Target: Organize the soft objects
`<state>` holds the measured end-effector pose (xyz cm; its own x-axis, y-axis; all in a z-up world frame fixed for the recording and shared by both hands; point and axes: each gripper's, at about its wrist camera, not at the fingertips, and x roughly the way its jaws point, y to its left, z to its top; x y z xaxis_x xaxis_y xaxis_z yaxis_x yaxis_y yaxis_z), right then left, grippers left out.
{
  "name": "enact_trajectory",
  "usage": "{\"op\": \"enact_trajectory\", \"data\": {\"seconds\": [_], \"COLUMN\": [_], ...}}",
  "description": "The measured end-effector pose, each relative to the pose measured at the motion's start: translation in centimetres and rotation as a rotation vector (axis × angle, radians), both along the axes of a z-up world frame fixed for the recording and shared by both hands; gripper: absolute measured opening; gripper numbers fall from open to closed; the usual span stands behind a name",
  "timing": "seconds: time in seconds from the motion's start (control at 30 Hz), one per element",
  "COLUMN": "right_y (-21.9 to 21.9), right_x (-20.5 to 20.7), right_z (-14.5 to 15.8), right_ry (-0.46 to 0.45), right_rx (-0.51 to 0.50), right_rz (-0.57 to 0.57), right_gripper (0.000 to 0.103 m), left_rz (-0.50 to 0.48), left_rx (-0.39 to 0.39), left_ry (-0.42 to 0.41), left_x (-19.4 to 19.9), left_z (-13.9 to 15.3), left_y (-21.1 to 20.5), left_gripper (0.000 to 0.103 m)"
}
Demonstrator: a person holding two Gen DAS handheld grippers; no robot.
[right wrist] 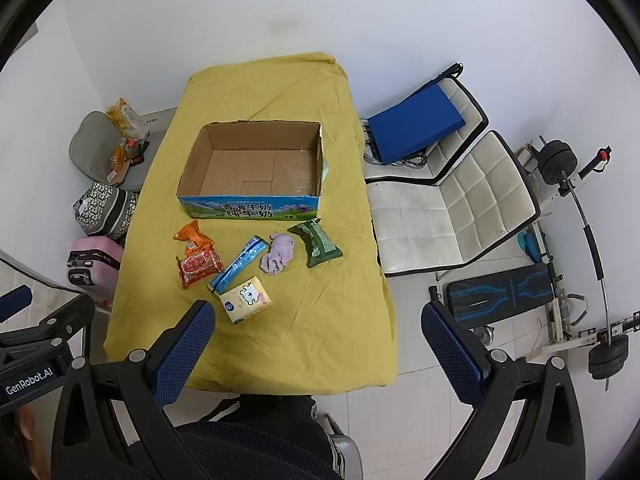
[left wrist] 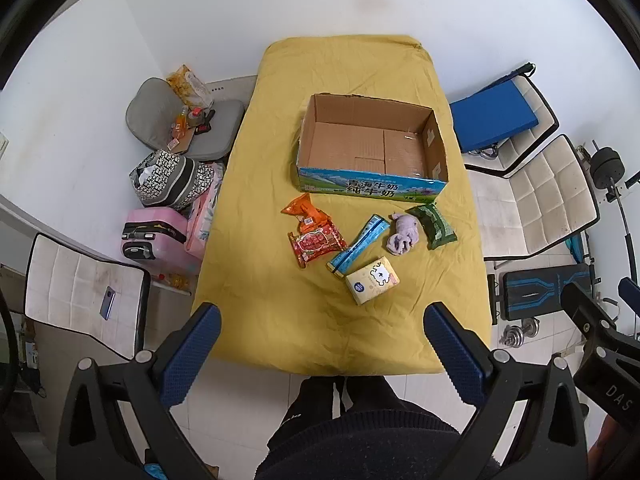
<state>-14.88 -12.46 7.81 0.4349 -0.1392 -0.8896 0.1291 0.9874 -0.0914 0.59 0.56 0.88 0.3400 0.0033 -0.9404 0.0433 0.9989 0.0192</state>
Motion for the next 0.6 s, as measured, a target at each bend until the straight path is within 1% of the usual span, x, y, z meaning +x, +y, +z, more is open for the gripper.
{"op": "enact_trajectory", "data": {"seconds": [0.6], "right_y": [-0.29], "right_x": [0.71], "right_z": [0.38], "right_ry": [-0.005], "right_rx": [-0.002], "right_rz": [0.006], "right_gripper": [0.103], "left_rz": [0.006], "left_rx": [0.001], "left_ry": [-0.024], "left_x": [-0.09], "left_z": [0.26], "left_y": [-0.13], "left_gripper": [0.103]}}
